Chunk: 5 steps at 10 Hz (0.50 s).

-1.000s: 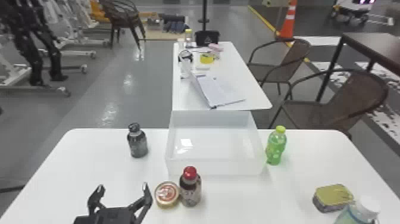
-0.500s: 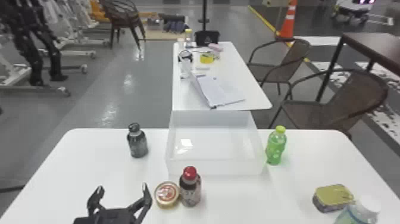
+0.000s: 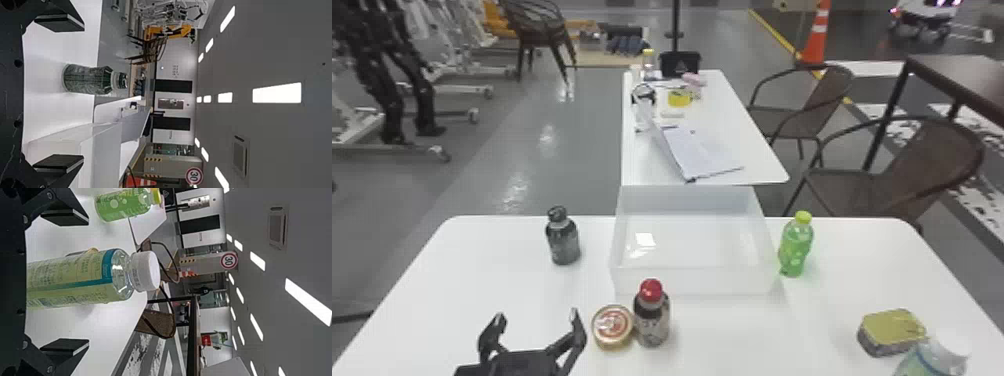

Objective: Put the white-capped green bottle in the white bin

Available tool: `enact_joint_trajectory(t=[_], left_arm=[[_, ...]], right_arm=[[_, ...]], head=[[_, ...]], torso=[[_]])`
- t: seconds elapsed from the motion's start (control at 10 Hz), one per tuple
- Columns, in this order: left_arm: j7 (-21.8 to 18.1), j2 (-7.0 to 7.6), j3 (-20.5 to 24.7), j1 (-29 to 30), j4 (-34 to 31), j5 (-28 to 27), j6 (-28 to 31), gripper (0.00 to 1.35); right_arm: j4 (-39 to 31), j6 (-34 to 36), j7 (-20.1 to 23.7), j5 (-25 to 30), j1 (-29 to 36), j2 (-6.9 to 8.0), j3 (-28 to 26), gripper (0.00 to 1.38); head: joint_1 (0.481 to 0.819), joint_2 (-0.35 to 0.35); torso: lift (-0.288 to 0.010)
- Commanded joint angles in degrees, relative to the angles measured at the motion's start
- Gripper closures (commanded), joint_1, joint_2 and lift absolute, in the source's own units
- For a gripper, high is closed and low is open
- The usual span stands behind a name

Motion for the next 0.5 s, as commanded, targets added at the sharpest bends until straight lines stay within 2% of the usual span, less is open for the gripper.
enact_joint_trajectory(t=[0.0,0.4], left_arm=[[0.0,-0.15,0.0,0.0,0.2,0.5,0.0,0.13],[0.0,-0.15,-0.3,-0.2,0.7,1.2,-0.4,0.13]], right_arm=[[1.0,0.7,0.2,-0.8,-0.8,-0.73,0.1,0.20],[5.4,1.9,3.3,-2.8,-5.8,-3.36,0.1,0.20]], head=[[0.549,0.000],[0.549,0.000]], torso=[[-0.100],[-0.100]])
